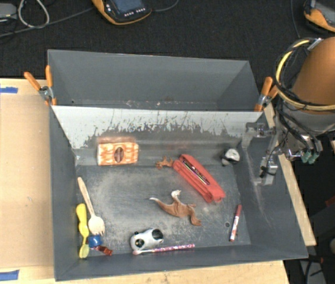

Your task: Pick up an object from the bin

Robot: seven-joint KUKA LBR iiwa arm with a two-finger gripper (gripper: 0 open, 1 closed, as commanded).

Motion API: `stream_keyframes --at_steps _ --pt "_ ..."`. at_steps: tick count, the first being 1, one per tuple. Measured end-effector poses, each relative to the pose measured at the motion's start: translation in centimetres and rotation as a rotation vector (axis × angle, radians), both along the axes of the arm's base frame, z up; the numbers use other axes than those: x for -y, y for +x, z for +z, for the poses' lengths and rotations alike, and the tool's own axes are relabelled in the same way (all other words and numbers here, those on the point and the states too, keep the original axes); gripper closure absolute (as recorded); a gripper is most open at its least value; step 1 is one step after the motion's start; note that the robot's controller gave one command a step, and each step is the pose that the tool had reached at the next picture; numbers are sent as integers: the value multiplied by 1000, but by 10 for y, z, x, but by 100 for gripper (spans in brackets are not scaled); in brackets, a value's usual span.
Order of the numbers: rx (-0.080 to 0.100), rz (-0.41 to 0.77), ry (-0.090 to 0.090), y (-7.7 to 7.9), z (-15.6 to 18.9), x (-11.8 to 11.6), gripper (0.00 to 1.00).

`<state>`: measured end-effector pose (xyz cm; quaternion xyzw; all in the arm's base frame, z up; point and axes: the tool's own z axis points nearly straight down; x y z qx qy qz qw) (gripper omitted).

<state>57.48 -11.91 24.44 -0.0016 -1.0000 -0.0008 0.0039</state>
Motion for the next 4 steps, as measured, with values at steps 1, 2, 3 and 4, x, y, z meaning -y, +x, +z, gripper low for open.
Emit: stream_keyframes --at_steps 1,2,3,4 --pt "8 3 -1 1 5 -1 0" --pt "8 20 -1 -11 -63 -50 0" --pt "13 21 -2 7 -75 -62 0" --pt "19 76 -2 26 -121 -88 0"
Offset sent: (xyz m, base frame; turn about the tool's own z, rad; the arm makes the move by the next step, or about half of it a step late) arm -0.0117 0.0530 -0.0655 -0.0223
